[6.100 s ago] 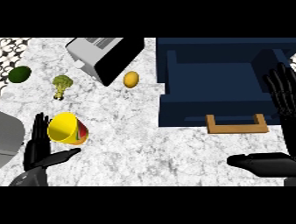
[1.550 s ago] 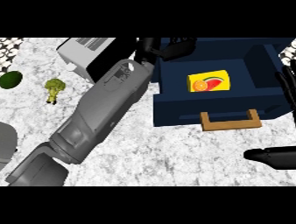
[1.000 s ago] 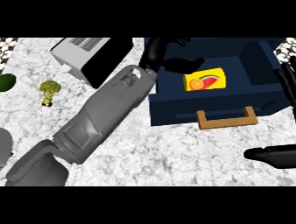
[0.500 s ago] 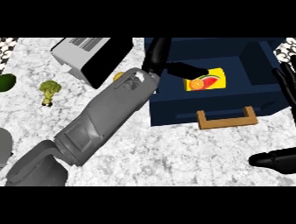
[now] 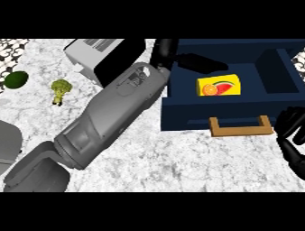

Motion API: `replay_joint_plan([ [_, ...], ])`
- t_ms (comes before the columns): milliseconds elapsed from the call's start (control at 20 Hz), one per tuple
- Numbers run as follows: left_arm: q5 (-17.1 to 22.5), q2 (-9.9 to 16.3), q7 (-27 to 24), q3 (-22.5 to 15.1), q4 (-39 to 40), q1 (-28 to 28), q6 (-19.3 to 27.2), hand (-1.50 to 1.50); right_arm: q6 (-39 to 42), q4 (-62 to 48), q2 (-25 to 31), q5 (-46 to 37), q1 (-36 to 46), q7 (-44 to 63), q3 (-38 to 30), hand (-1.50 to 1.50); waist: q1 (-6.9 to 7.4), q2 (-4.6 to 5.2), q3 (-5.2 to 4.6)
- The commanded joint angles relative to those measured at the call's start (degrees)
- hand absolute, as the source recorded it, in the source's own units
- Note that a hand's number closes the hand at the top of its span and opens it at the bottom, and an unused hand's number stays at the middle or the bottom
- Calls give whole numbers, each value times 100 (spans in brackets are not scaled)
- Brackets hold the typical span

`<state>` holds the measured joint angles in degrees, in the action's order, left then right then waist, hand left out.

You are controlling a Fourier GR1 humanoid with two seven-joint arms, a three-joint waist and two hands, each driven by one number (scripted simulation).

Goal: Pick up the cup, place it into the drawer and close the drawer

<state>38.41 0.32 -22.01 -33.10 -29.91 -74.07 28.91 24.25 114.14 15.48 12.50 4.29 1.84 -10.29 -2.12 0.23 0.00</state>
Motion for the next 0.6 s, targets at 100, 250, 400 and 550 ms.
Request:
replay_joint_plan([
  [100,31,123,101,363,-423,188,8,-150,148,177,261,-761,-7,187,353,150,227,-36,-3],
  [250,60,575,352,447,-776,468,-234,-150,78,489,342,-1292,-309,152,376,150,246,-60,-5],
  [400,3,883,696,543,-1319,563,-87,-150,-89,349,211,-1823,-181,138,637,150,307,-59,-3],
  [550,14,1218,732,579,-1878,1141,-214,-150,-484,21,-101,-2634,-197,-26,1023,150,368,-55,-2],
])
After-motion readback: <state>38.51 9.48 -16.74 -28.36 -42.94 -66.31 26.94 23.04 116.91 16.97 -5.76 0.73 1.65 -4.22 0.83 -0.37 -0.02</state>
